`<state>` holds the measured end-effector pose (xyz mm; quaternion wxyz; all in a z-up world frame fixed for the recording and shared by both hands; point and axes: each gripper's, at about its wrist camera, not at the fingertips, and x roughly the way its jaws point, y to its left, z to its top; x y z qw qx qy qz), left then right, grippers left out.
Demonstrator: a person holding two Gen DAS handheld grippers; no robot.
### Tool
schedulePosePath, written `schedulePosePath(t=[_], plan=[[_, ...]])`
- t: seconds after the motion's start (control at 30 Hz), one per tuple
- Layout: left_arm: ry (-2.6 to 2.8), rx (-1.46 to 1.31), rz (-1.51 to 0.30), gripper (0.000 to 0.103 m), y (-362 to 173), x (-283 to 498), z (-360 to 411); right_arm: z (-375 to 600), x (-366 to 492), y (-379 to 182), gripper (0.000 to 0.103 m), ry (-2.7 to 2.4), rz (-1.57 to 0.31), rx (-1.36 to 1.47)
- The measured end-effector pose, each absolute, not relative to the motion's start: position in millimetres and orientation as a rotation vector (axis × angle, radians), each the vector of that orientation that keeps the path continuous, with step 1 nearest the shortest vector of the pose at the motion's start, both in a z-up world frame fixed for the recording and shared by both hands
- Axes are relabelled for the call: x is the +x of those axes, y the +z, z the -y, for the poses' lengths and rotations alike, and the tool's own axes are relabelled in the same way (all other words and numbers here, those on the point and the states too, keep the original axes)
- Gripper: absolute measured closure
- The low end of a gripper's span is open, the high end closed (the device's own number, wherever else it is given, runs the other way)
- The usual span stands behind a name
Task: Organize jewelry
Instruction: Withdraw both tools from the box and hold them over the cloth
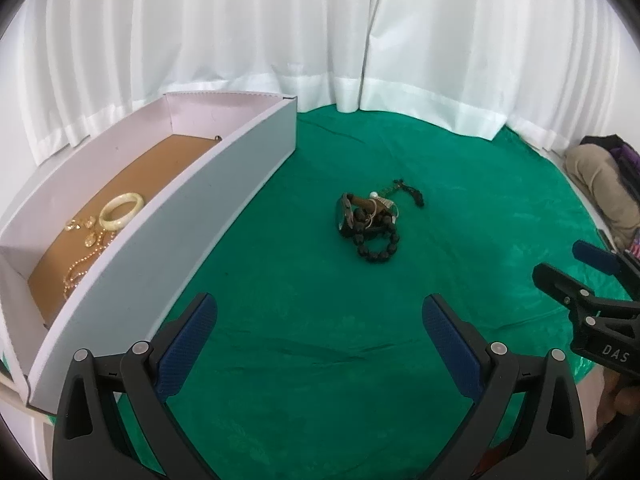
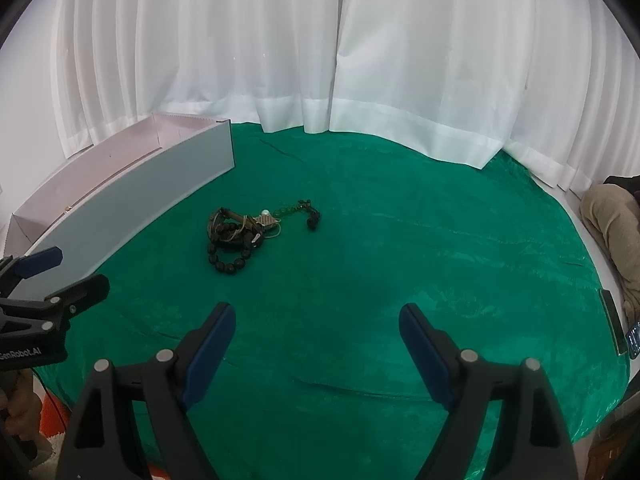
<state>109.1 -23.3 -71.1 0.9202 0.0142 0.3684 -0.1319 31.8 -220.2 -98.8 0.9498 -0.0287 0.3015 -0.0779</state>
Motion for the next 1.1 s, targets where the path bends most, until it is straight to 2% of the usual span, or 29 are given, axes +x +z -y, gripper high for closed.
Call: schedulePosePath(t=[1.1], plan=[[-0.289, -0.038, -0.858, 0.001, -81.0, 149.6, 14.4, 247.1, 39.4, -107.3, 0.017, -0.146, -0.634, 0.002]])
